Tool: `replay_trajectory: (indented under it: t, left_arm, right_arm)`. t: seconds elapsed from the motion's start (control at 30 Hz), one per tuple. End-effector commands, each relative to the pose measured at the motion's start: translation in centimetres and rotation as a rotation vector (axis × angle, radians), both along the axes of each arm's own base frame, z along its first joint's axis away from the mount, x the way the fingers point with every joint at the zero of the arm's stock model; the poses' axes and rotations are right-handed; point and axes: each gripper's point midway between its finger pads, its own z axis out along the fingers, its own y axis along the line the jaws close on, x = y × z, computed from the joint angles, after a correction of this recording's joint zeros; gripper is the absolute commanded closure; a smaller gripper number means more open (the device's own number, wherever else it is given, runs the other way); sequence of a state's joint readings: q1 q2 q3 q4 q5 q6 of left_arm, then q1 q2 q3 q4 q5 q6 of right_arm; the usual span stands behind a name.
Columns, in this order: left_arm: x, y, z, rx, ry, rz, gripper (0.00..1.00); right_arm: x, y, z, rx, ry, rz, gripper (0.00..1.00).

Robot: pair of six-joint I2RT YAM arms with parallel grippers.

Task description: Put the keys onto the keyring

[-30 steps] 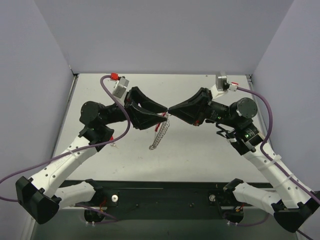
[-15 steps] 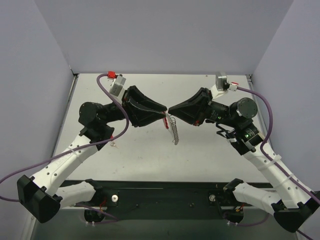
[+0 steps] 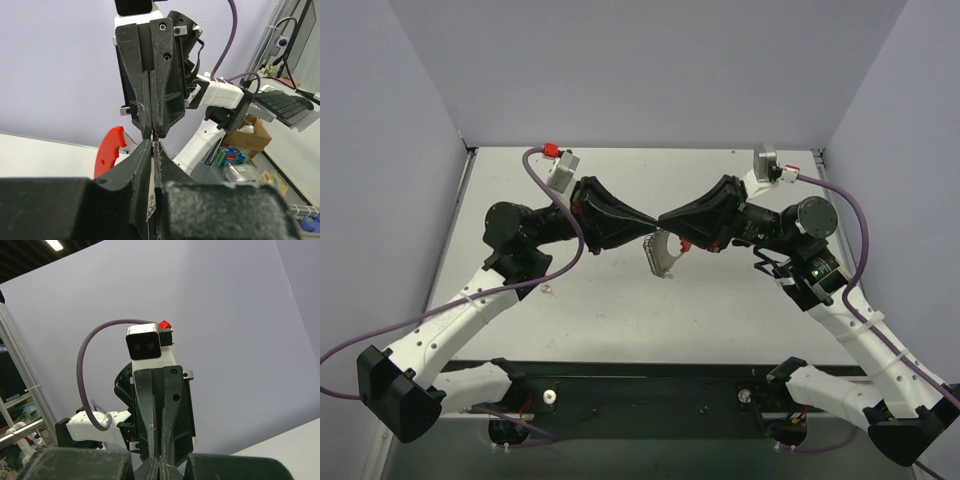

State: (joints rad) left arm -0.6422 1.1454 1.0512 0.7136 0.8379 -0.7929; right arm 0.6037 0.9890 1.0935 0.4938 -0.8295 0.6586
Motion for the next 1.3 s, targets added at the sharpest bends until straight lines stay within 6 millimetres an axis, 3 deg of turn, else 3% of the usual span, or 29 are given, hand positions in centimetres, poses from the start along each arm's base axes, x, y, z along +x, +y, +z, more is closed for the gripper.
replay_trajectory:
  t: [0.0,0.07,0.17,0.27,0.3,0.4,0.43,0.5,0.53,0.6,0.63,0.7,0.73,0.8,0.9,1.0,1.27]
  left_arm:
    - [-0.6,-0.2,1.0,-0.014,-0.05,0.004,0.91]
    - [-0.6,-0.3,1.0,-0.005,-0.051,0.006,1.0]
    - [-0.6,-0.3,1.2,0.0,-0.059,0.016,1.0]
    - [-0.1,-0.3,1.3,0.04,-0.063,0.056,1.0]
    - [0.0,-0.2,1.3,0.052,-0.066,0.066,1.0]
    - [0.4,-0.1,1.2,0.111,-0.078,0.102,1.0]
    - [0.8,-0.1,0.3,0.162,-0.074,0.118,1.0]
    - [0.7,0.1,0.9,0.192,-0.103,0.133,1.0]
    - [1.2,0.0,-0.6,0.26,-0.092,0.143,1.0]
    - [1.0,0.3,-0.4,0.303,-0.109,0.152,1.0]
    - [1.3,0.3,-1.8,0.364,-0.101,0.154,1.0]
    - [0.9,0.6,-1.3,0.395,-0.129,0.154,1.0]
    - [1.0,0.6,-2.4,0.449,-0.128,0.154,1.0]
    - [0.4,0.5,-1.9,0.474,-0.158,0.143,1.0]
    - [0.0,0.0,-3.7,0.569,-0.171,0.112,1.0]
    - [-0.1,-0.1,-4.0,0.588,-0.174,0.105,1.0]
    - [-0.7,-0.2,-3.4,0.565,-0.188,0.083,1.0]
  right_arm:
    - [-1.7,-1.1,3.4,0.091,-0.14,0.0,1.0]
    - [-1.6,-1.1,3.3,0.09,-0.138,-0.003,1.0]
    - [-1.4,-1.0,3.0,0.083,-0.125,-0.004,1.0]
    - [-1.1,-0.8,2.2,0.043,-0.103,-0.011,0.85]
    - [-1.2,-0.8,2.1,0.032,-0.107,-0.006,0.69]
    - [-0.9,-1.1,1.5,-0.023,-0.09,-0.038,0.43]
    - [-0.9,-1.3,1.2,-0.048,-0.092,-0.048,0.39]
    - [-0.5,-1.9,1.1,-0.068,-0.089,-0.085,0.32]
    - [-0.6,-2.3,1.0,-0.082,-0.083,-0.094,0.31]
    - [-0.1,-3.1,1.1,-0.092,-0.087,-0.129,0.3]
    - [-0.1,-3.2,0.9,-0.104,-0.079,-0.128,0.3]
    - [0.3,-3.7,0.9,-0.116,-0.074,-0.142,0.33]
    - [0.4,-3.6,0.4,-0.136,-0.053,-0.127,0.35]
    - [0.4,-3.7,0.6,-0.159,-0.068,-0.122,0.37]
    - [0.1,-2.7,-0.3,-0.216,-0.044,-0.055,0.38]
    - [-0.4,-1.9,-1.3,-0.267,-0.031,-0.016,0.4]
    - [-0.3,-1.4,-2.9,-0.317,-0.006,0.024,0.59]
